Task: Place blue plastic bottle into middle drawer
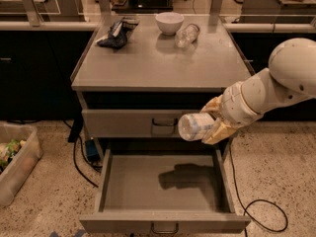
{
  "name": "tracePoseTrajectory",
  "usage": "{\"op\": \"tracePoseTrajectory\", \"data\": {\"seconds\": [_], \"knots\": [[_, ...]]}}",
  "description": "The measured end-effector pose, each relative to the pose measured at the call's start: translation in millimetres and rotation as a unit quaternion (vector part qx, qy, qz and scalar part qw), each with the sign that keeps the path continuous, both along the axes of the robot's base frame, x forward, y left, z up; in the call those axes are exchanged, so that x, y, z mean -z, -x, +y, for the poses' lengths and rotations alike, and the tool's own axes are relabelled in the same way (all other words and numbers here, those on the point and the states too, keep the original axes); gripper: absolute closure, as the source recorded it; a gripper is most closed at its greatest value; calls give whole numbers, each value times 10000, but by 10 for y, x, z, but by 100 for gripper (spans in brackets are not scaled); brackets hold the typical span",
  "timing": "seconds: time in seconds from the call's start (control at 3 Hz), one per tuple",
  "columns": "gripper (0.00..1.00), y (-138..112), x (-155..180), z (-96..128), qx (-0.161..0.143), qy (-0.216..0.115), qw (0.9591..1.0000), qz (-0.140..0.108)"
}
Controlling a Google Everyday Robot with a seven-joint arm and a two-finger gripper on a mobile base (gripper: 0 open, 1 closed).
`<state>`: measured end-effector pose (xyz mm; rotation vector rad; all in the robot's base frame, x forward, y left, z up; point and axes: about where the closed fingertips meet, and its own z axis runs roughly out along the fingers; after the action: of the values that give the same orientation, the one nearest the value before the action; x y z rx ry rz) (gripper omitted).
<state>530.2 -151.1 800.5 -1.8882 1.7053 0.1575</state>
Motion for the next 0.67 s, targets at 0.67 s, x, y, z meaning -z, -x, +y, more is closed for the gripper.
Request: {"op": "tracePoseTrajectory", "data": {"seconds": [0.67], "knots": [[100,12,114,97,113,-5,9999,-76]]}}
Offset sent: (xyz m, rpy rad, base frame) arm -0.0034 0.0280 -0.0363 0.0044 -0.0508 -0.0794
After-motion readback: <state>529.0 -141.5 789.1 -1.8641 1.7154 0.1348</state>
